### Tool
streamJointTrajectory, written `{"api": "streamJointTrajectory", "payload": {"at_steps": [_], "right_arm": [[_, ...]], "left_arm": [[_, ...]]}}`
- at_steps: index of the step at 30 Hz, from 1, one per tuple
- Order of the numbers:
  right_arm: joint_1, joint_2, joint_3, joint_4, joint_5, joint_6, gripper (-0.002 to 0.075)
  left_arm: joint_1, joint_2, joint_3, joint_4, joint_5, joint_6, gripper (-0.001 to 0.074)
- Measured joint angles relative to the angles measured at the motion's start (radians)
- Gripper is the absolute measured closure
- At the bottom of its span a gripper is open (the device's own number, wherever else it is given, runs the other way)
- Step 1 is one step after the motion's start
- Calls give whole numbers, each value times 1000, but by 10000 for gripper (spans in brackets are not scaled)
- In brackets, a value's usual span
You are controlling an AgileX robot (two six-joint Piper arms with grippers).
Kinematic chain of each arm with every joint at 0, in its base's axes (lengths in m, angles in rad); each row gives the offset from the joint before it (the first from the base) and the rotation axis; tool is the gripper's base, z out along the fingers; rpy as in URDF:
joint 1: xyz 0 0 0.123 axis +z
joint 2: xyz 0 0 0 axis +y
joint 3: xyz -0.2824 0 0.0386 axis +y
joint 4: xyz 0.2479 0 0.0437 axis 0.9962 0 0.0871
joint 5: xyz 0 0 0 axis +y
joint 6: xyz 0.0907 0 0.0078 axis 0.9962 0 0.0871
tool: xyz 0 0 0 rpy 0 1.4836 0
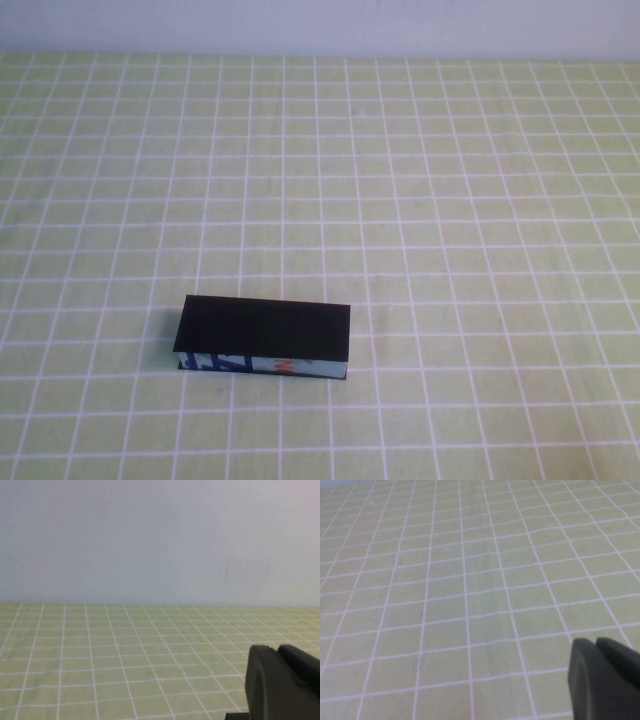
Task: Return glasses to glasses case
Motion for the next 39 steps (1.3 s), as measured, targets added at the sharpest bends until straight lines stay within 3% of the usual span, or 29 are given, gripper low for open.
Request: {"api": "streamJointTrajectory", "payload": {"at_steps": [16,21,30,33,39], "right_arm": [[0,0,0,0,0,0,737],[0,0,0,0,0,0,737],[0,0,0,0,0,-2,737],[0,0,0,2,0,-2,737],[0,0,0,3,0,-2,737]], "left_arm": [[0,0,0,17,-27,0,737],[34,13,-2,330,-43,-184,737],[277,5,-20,1085,26,-831,737],[308,3,-14,1235,37,-1005,737],[309,-1,-2,1309,183,-1145,737]]}}
